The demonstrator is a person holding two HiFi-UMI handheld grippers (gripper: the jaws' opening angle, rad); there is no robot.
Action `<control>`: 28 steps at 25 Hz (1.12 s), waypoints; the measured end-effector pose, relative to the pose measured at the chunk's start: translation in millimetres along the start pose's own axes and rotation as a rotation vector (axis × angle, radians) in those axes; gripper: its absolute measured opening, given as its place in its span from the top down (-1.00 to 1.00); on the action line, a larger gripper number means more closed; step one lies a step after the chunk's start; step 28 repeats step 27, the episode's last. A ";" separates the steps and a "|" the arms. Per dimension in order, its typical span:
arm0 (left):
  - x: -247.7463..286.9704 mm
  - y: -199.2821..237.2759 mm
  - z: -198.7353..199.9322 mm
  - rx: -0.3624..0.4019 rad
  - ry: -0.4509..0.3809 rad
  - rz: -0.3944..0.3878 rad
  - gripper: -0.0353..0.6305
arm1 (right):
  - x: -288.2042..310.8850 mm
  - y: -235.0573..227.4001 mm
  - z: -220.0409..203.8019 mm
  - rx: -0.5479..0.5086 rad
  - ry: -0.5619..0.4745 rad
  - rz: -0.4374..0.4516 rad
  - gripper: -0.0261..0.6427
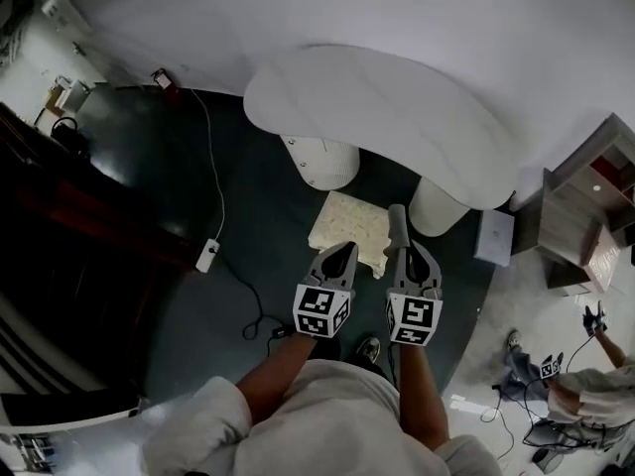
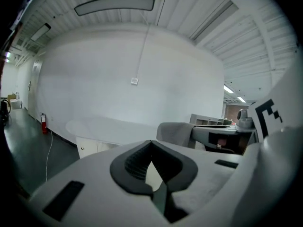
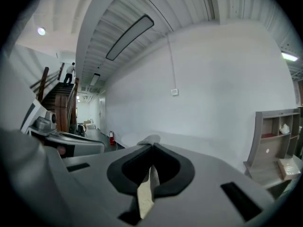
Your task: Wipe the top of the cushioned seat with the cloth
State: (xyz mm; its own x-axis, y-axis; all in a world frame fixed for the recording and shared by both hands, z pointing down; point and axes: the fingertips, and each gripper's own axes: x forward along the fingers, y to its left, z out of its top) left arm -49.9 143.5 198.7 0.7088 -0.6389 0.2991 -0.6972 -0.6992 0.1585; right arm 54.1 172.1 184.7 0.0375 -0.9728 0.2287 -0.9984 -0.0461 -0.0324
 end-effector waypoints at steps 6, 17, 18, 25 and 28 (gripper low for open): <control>-32.4 -16.2 21.3 0.009 -0.081 0.056 0.85 | -28.1 27.3 22.3 -0.034 -0.052 0.113 0.88; -58.6 -28.9 37.6 0.032 -0.129 0.082 0.85 | -56.1 32.3 42.7 -0.082 -0.082 0.142 0.88; -58.7 -31.4 40.5 0.039 -0.136 0.078 0.85 | -59.8 30.2 44.2 -0.086 -0.084 0.139 0.88; -52.7 -56.3 49.3 0.062 -0.148 0.048 0.85 | -72.0 18.1 49.7 -0.068 -0.091 0.139 0.88; -48.7 -63.4 51.9 0.076 -0.155 0.044 0.85 | -72.3 14.4 52.7 -0.066 -0.102 0.144 0.88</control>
